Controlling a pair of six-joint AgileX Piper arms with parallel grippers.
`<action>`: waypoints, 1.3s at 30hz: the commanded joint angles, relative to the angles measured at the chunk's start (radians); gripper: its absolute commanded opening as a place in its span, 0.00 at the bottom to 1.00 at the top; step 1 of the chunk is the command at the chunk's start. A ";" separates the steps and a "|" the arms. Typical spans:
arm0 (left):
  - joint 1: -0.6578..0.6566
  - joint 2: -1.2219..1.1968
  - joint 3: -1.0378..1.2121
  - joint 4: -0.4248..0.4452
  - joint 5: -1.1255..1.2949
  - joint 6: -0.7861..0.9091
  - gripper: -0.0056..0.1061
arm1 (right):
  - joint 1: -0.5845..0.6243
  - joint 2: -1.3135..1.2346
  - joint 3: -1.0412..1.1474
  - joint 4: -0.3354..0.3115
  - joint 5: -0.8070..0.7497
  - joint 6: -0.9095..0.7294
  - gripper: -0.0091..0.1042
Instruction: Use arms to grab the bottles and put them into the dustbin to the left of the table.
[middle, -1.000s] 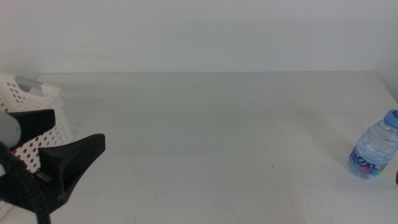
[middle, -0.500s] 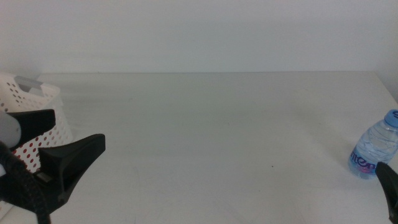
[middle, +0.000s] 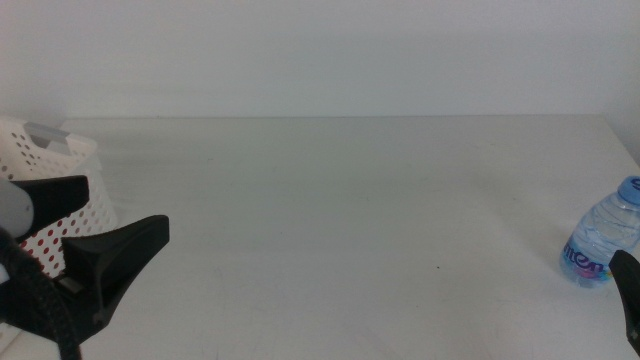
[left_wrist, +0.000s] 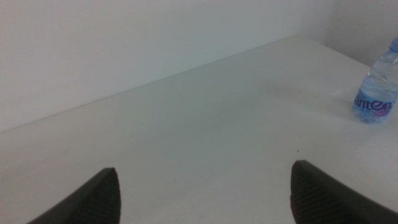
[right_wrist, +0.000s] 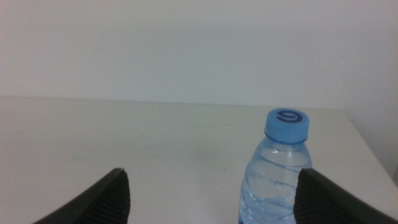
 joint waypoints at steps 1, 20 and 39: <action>-0.004 0.003 -0.029 -0.005 -0.074 -0.011 0.86 | -0.004 0.039 -0.022 -0.008 -0.106 0.029 0.69; -0.004 0.003 -0.029 -0.005 -0.074 -0.011 0.86 | -0.004 0.493 -0.022 0.224 -0.448 -0.209 0.70; -0.004 0.003 -0.029 -0.005 -0.074 -0.011 0.86 | -0.004 0.941 -0.069 0.187 -0.923 -0.005 0.72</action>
